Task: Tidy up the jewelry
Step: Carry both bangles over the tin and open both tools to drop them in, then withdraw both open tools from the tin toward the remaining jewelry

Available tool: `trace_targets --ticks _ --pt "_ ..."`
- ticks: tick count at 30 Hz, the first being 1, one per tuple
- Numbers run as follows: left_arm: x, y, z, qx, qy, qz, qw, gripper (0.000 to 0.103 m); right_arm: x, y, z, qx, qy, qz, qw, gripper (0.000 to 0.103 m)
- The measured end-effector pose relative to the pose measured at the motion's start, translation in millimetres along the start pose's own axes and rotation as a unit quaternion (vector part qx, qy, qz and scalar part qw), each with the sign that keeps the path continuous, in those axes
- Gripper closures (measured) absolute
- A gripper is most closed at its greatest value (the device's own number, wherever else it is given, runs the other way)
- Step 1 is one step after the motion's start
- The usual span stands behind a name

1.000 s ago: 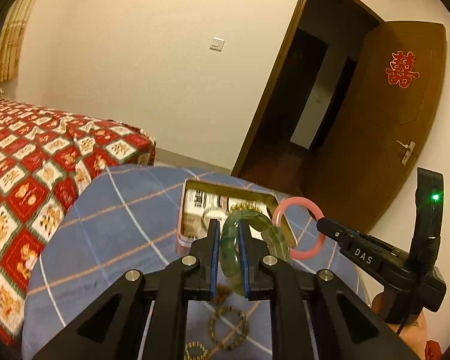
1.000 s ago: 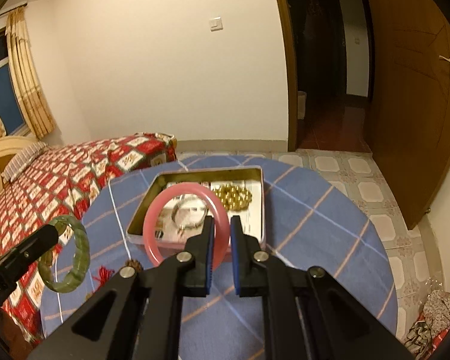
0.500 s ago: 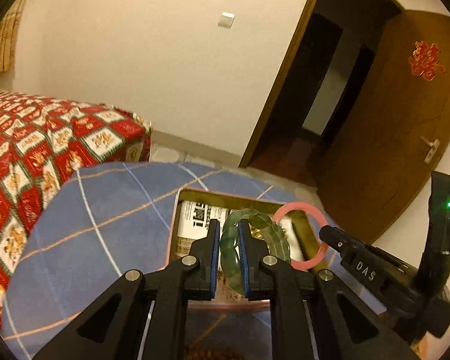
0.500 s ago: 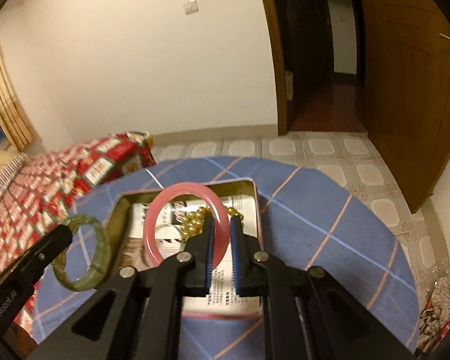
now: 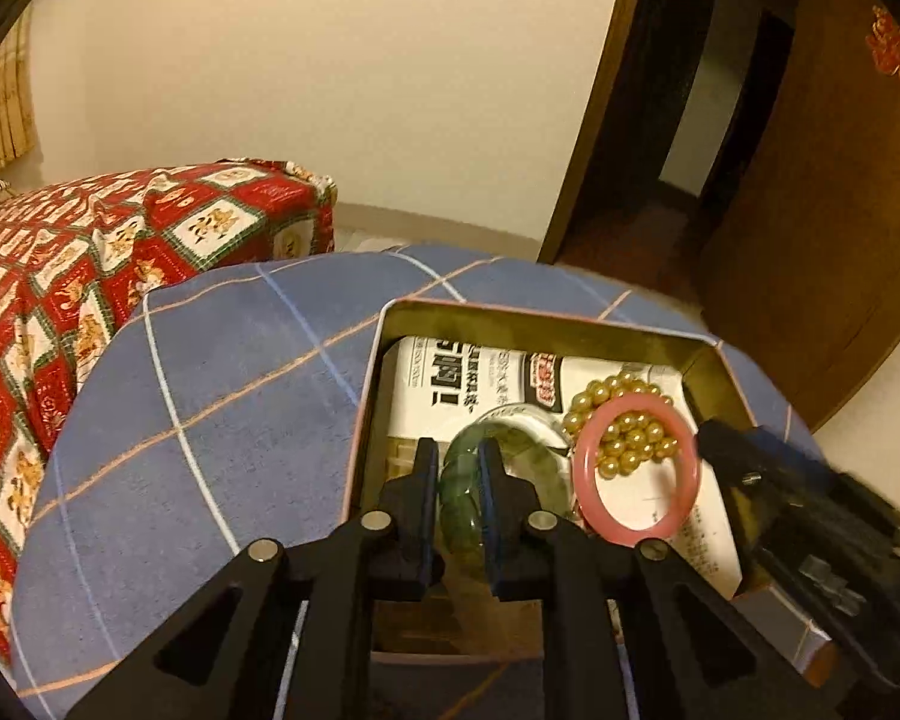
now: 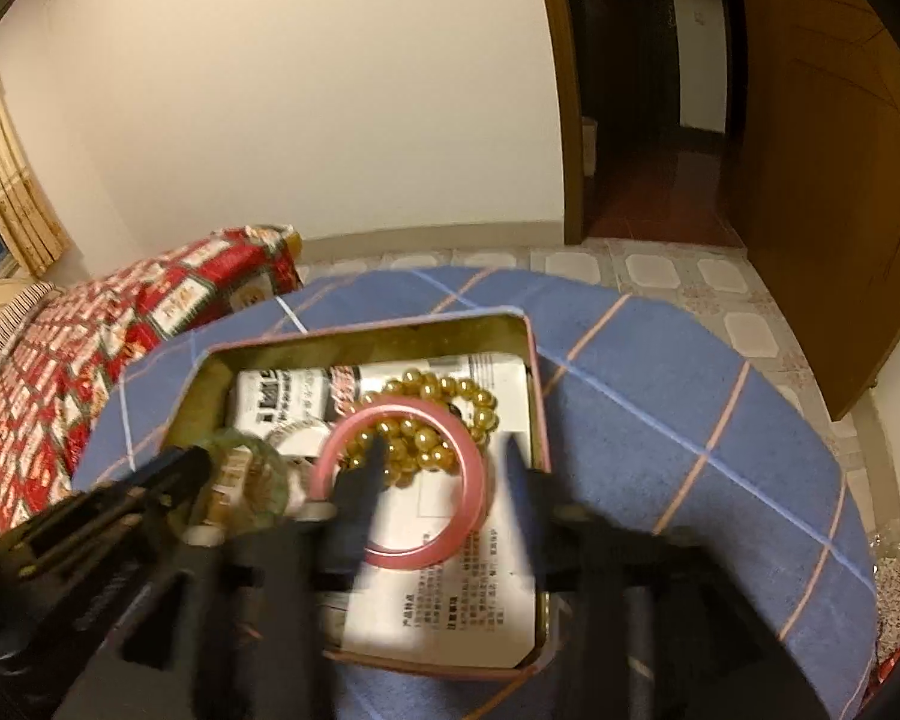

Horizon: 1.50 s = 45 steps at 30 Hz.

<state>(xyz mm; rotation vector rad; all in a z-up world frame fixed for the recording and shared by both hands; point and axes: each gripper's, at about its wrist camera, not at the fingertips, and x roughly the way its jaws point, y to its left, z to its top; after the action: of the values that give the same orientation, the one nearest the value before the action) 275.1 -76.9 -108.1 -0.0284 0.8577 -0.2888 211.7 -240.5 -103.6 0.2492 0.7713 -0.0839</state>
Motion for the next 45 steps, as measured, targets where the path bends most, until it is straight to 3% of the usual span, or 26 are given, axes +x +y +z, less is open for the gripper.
trace_targets --ticks 2,4,6,7,10,21,35,45 --pt "-1.8 -0.4 1.0 0.002 0.003 0.008 1.0 0.08 -13.3 2.1 1.9 0.0 -0.018 0.003 1.0 0.044" --pt "-12.7 -4.7 0.5 0.01 -0.004 0.022 0.9997 0.054 -23.4 3.7 3.1 0.001 -0.027 0.005 1.0 0.044" --pt "-24.6 -6.7 0.5 0.017 -0.025 0.038 0.9988 0.036 -34.6 3.1 3.1 0.006 -0.036 0.004 0.999 0.044" --pt "-34.4 -8.4 -0.4 0.02 -0.042 0.046 0.9978 0.033 -40.6 2.0 2.6 0.01 -0.04 0.004 0.999 0.044" --pt "-53.9 -9.8 -1.2 0.027 -0.057 0.063 0.9961 0.032 -54.8 0.8 -0.4 0.019 -0.046 0.011 0.999 0.044" --pt "-102.3 -10.9 -23.6 0.033 -0.082 0.057 0.9944 0.032 -92.0 12.4 -27.7 -0.002 -0.053 0.022 0.998 0.044" --pt "-154.2 29.5 -86.4 -0.001 -0.099 0.052 0.9937 0.032 -111.4 9.4 -81.6 -0.011 -0.029 0.026 0.999 0.044" --pt "-177.4 79.0 -134.4 -0.057 -0.098 0.05 0.9922 0.033 -122.3 18.6 -114.0 -0.029 -0.017 0.046 0.998 0.044"
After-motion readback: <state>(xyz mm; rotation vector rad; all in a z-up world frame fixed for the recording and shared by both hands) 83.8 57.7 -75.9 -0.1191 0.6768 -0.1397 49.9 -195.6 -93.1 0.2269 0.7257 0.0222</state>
